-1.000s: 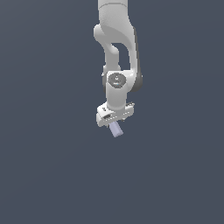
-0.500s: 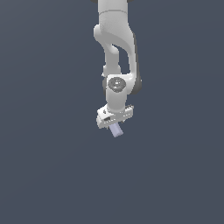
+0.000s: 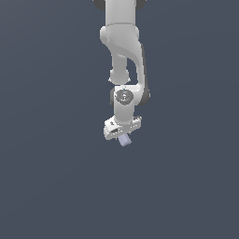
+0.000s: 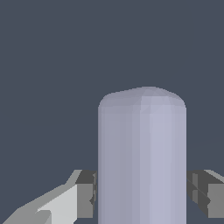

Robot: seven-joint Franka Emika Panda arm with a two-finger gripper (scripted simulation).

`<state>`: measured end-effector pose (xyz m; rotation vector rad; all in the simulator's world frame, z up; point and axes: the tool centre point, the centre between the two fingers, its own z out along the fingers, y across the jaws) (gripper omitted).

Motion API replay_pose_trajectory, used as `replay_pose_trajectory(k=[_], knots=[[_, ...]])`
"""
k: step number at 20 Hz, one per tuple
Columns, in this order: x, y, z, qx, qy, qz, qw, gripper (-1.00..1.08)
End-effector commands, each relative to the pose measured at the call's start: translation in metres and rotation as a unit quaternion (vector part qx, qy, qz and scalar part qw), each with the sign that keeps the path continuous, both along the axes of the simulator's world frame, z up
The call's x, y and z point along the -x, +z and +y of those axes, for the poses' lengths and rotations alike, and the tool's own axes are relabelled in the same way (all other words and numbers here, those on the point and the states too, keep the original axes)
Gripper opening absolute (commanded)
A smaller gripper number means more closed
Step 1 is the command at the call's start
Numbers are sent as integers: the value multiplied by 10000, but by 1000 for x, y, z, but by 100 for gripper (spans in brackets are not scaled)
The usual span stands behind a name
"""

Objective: Pick up the object and move it to a goal position.

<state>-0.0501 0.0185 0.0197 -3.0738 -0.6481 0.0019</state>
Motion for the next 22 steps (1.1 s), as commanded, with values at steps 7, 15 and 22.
replay_pose_trajectory(k=[7, 15, 22], knots=[[-1, -1, 0, 0, 1, -6, 10000, -100], [-13, 12, -6, 8, -5, -162, 9999, -100], [-70, 75, -37, 49, -50, -904, 9959, -100]])
